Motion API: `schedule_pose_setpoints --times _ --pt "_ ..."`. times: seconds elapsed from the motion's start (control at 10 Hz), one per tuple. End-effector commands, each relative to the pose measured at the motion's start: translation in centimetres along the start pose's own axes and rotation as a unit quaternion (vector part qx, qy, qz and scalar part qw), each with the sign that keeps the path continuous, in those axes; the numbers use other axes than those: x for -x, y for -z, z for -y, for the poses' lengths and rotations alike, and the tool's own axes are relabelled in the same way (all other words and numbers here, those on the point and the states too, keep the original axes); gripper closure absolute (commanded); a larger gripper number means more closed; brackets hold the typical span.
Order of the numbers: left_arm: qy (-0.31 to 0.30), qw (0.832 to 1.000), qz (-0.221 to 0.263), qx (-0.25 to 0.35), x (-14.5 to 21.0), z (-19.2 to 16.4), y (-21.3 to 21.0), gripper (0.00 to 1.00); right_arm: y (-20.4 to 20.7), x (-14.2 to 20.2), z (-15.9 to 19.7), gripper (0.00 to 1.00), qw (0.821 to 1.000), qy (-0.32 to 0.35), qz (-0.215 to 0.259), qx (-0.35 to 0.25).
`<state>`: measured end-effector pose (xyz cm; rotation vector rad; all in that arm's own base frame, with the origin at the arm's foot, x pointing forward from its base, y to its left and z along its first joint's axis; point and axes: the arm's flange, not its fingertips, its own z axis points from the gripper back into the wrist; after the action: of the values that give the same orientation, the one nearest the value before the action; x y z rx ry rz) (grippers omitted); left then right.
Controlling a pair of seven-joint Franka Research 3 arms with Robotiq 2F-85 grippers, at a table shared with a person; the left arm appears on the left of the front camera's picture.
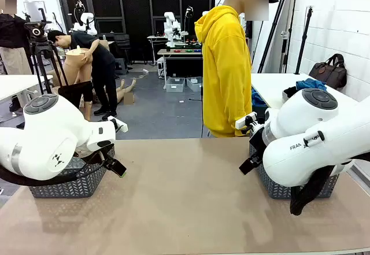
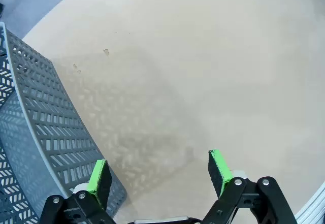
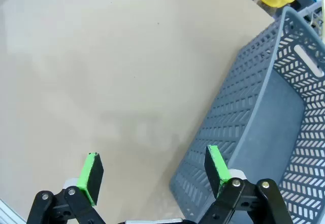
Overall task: Sort the tops and bottoms.
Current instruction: Lift clothes from the center of the table with your left hand.
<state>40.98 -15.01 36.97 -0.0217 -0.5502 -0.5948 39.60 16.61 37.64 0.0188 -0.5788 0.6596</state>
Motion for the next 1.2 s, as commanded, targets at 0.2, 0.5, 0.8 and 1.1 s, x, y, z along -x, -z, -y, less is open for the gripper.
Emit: schedule_pose_setpoints --times 0.2,0.5,0.8,1.1 --pt "-0.001 1.000 0.001 0.000 0.06 -0.02 -0.09 0.00 0.03 0.04 0.07 0.00 1.000 0.001 0.000 0.000" --pt "-0.001 1.000 0.001 0.000 0.06 -0.02 -0.09 0.00 0.03 0.04 0.07 0.00 1.000 0.001 0.000 0.000" --pt "-0.001 1.000 0.001 0.000 0.06 -0.02 -0.09 0.00 0.03 0.04 0.07 0.00 1.000 0.001 0.000 0.000" --pt "0.017 1.000 0.012 -0.008 -0.51 0.83 -0.85 0.00 -0.77 -0.58 -0.10 0.00 1.000 -0.012 0.007 0.008"
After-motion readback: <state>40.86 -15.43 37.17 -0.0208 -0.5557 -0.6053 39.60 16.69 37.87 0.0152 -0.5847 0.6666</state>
